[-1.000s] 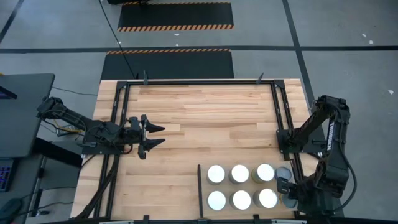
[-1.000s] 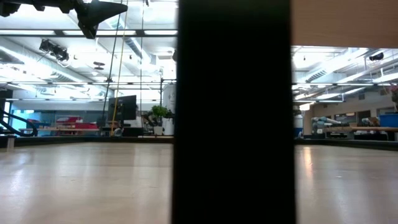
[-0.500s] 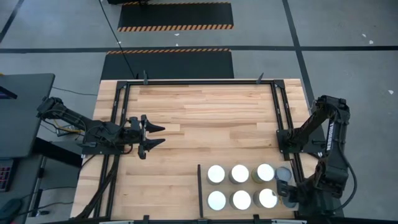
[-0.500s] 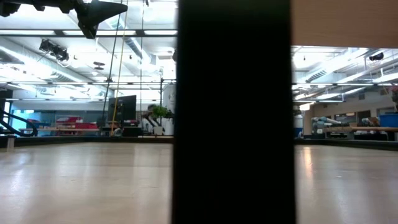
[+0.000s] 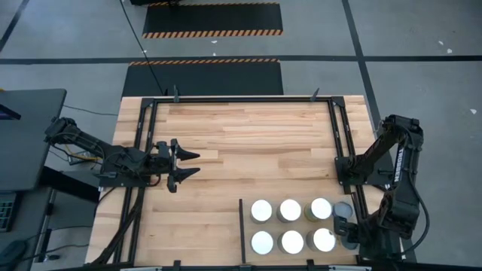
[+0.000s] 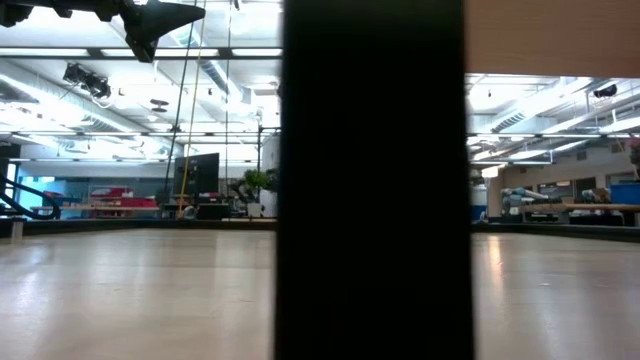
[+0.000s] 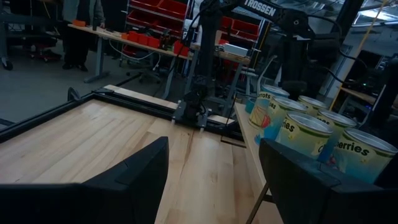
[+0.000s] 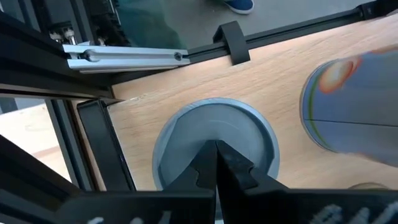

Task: Pick and place cans onto a shelf
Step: Adjust the canned mushrooms on the shelf, then return to Home Position

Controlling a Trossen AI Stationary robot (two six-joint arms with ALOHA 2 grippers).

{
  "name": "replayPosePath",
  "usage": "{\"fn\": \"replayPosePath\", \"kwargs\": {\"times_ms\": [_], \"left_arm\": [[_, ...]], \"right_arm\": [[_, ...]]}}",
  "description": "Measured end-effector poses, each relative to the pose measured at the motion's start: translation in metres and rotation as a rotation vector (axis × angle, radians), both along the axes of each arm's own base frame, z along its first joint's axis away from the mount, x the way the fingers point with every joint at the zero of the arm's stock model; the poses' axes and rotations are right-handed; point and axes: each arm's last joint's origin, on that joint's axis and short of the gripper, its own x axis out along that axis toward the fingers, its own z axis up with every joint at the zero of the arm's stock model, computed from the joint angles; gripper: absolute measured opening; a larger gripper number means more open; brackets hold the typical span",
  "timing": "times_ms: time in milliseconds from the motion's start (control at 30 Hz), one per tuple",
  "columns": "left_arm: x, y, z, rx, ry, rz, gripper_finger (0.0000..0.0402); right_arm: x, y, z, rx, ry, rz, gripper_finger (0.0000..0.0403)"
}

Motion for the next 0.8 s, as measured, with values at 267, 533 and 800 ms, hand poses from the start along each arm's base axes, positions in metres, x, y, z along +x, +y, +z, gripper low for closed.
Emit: {"fn": "replayPosePath", "kwargs": {"times_ms": [267, 533, 800], "left_arm": [[0.000, 0.000, 0.000, 0.000, 0.000, 0.000, 0.0256], [0.000, 0.000, 0.000, 0.000, 0.000, 0.000, 0.0256], [0.000, 0.000, 0.000, 0.000, 0.000, 0.000, 0.0256]], "right_arm": [[0.001, -0.001, 0.000, -0.017, -0.025, -0.009, 0.0004], [0.002, 0.001, 0.012, 0.001, -0.032, -0.012, 0.0004], [0.000, -0.003, 0.028, 0.024, -0.030, -0.009, 0.0004]]}}
